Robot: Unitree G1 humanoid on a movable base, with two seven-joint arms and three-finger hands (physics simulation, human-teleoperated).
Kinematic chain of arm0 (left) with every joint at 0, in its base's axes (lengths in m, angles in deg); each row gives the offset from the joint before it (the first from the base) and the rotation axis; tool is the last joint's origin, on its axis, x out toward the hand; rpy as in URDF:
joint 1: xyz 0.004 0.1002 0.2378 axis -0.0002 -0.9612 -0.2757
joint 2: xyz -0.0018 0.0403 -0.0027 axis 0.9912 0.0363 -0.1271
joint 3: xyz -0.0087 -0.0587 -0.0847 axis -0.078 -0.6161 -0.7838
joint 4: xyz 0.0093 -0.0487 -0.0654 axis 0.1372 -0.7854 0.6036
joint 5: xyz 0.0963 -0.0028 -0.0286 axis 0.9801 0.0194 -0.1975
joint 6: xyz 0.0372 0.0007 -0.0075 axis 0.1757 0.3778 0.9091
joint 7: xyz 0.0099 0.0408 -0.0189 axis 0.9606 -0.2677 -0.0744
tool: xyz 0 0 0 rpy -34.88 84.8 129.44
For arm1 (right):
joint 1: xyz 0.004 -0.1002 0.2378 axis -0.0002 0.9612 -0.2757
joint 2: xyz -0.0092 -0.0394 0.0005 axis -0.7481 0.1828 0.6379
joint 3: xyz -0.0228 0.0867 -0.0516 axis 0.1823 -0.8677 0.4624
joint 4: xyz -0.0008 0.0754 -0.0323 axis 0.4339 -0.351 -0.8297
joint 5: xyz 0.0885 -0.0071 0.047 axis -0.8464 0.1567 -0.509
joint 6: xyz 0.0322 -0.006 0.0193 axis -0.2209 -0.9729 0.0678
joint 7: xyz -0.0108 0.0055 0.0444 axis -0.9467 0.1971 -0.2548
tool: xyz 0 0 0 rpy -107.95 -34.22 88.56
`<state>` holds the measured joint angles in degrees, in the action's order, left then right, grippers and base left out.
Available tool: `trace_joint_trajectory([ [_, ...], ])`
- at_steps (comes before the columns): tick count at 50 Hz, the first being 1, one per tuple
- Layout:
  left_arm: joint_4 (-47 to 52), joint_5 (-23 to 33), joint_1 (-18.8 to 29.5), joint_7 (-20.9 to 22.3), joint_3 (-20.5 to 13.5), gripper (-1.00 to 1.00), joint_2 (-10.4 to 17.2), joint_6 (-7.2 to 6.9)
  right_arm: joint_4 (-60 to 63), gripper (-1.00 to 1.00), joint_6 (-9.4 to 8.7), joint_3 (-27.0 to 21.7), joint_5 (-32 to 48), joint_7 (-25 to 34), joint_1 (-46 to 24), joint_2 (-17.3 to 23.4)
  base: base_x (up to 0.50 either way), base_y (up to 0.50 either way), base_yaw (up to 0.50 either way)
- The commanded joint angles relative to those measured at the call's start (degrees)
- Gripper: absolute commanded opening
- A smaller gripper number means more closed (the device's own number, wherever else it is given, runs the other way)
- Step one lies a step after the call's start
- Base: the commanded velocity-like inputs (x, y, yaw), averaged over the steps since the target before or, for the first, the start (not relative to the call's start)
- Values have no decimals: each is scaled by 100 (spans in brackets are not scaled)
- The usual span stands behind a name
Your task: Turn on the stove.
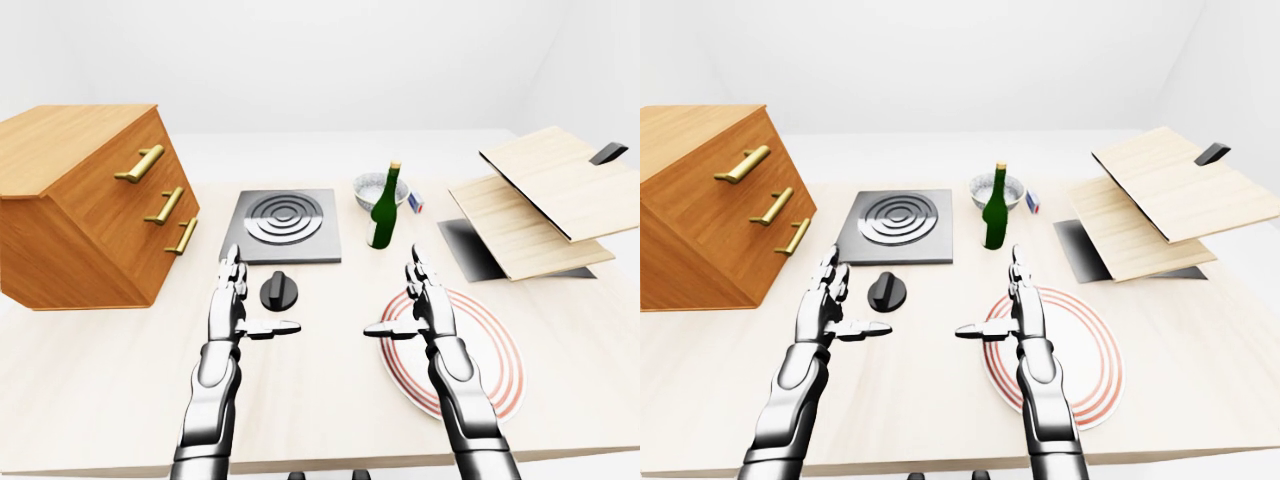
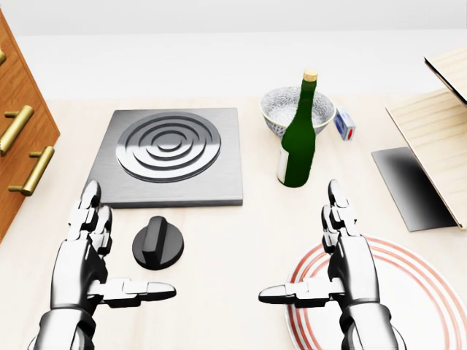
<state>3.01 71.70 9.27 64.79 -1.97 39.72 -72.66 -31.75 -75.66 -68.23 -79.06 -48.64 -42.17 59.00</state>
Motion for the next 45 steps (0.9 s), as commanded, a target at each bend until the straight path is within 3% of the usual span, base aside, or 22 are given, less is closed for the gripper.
trace_joint_trajectory([
  [1,-37,-22,6,5,-28,100,18,10,-61,100,8,-23,5,-37,-5,-7,50,0,0],
  [3,-13,-32,-1,6,-31,100,17,-8,-38,100,46,-20,20,-68,9,-8,40,0,0],
  [4,-17,-29,4,4,-33,100,19,-11,-55,100,223,-24,39,-92,30,-9,0,0,0],
  [11,-152,-39,71,-9,-41,100,26,25,-88,100,128,-57,7,-164,-15,0,0,0,0],
  [20,-461,53,149,-46,56,100,-10,181,-84,100,40,-91,-64,-216,-44,9,0,0,0],
  [26,-1367,155,493,-117,116,100,-26,566,-126,100,52,-100,-55,-215,-54,20,0,0,0],
  [45,-2349,522,667,-237,436,100,-208,566,-115,100,-5,-129,-72,-216,-84,38,0,0,0],
])
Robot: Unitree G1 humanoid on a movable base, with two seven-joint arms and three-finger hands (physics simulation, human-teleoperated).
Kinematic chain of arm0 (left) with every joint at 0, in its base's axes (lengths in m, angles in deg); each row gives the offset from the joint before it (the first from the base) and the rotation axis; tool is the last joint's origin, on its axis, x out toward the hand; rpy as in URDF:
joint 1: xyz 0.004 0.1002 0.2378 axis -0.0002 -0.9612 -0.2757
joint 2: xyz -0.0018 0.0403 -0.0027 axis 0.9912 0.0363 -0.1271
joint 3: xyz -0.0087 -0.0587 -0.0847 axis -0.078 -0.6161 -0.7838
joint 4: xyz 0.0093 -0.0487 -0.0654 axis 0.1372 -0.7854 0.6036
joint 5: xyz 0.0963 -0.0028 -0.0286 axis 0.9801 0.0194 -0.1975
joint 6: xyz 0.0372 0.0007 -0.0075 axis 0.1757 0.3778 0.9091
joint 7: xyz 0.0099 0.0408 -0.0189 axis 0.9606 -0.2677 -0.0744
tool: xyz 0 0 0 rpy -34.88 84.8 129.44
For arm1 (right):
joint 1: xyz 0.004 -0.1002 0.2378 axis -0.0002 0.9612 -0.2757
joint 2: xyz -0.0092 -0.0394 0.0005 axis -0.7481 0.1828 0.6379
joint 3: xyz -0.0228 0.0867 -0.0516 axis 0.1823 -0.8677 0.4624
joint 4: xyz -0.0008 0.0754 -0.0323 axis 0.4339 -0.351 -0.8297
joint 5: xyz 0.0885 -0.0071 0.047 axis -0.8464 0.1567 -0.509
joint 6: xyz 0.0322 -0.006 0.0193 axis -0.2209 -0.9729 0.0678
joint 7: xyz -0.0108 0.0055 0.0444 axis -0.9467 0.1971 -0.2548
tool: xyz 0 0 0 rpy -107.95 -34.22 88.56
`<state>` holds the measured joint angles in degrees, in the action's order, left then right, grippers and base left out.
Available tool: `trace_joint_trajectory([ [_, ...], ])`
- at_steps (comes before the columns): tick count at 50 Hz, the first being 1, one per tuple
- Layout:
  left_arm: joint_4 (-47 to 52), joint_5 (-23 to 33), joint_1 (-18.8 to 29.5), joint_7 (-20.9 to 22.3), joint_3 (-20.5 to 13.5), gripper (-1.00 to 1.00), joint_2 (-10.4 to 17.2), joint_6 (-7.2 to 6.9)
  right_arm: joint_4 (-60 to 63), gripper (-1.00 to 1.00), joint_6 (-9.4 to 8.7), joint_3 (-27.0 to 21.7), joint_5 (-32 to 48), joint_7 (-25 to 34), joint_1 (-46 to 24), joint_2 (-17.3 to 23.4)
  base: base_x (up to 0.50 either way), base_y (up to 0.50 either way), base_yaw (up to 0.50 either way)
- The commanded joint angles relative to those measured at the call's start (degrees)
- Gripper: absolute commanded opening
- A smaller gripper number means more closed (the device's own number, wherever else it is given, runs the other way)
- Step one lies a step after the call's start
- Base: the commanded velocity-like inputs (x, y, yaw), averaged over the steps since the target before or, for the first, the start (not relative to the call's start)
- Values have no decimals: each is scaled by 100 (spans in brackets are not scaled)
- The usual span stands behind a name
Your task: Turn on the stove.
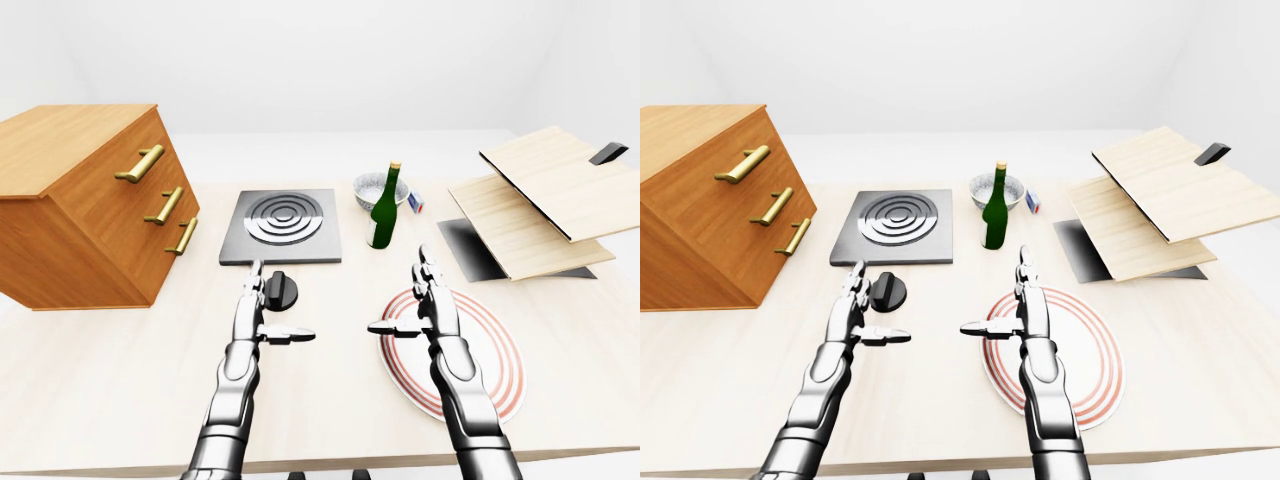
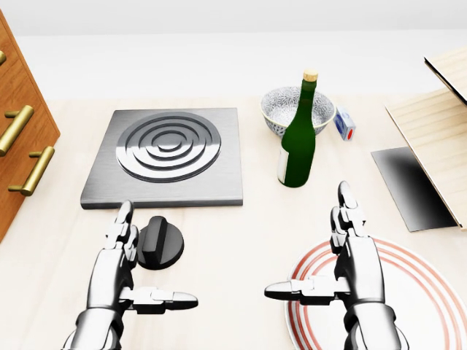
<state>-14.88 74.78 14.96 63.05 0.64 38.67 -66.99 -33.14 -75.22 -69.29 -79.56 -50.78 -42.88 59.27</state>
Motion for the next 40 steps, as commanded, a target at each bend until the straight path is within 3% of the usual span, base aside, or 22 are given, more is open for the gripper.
trace_joint_trajectory([
  [1,-612,240,102,-74,192,100,-117,0,34,100,-53,-24,-21,-7,-14,10,0,0,0],
  [20,-722,645,-238,-90,601,100,-364,0,74,100,-82,-55,-53,2,-7,21,0,0,0],
  [27,-103,629,-571,58,806,100,-430,0,54,100,-88,-57,-59,-8,-27,19,0,0,0],
  [33,35,596,-153,61,1009,100,-667,0,97,100,-125,-82,-85,-27,-23,27,0,0,0],
  [34,84,570,-4,65,1014,100,-716,-34,128,100,-142,-87,-96,-24,-13,29,0,0,0],
  [35,144,538,201,-11,972,100,-772,-251,165,100,-162,-88,-104,-15,-1,32,0,0,0],
  [36,310,547,651,-127,937,100,-870,-689,180,100,-184,-111,-123,-14,-12,41,0,0,0],
  [37,339,438,918,-116,880,100,-913,-941,183,100,-193,-122,-138,-3,-19,47,0,0,0],
  [40,-485,184,2122,-346,536,100,-939,-1000,110,100,-191,-165,-177,15,-82,70,0,0,0],
])
